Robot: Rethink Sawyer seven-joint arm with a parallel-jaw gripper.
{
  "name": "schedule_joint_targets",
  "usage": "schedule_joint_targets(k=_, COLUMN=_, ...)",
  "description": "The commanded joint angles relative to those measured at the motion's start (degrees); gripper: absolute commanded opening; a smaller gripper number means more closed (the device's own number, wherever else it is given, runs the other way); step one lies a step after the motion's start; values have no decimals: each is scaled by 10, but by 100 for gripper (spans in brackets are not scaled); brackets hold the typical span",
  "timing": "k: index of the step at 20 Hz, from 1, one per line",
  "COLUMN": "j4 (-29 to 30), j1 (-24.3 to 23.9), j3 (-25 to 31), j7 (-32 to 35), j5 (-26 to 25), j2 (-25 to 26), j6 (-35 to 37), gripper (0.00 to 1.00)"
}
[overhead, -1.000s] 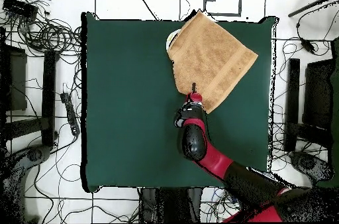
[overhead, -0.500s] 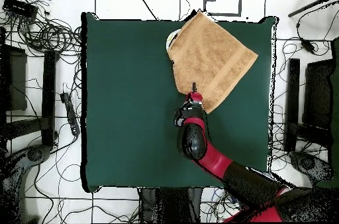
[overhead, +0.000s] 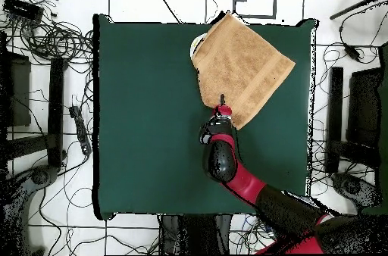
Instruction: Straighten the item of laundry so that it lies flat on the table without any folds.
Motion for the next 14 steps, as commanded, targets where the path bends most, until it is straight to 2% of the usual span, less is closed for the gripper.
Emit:
schedule_joint_targets(k=1, j4=-246, j1=125, j3=183, j7=106, j5=135, j2=200, j6=336, gripper=100)
schedule_joint_targets(k=14, j4=-213, j1=133, j3=200, j7=141, j5=190, j2=183, j6=320, gripper=100)
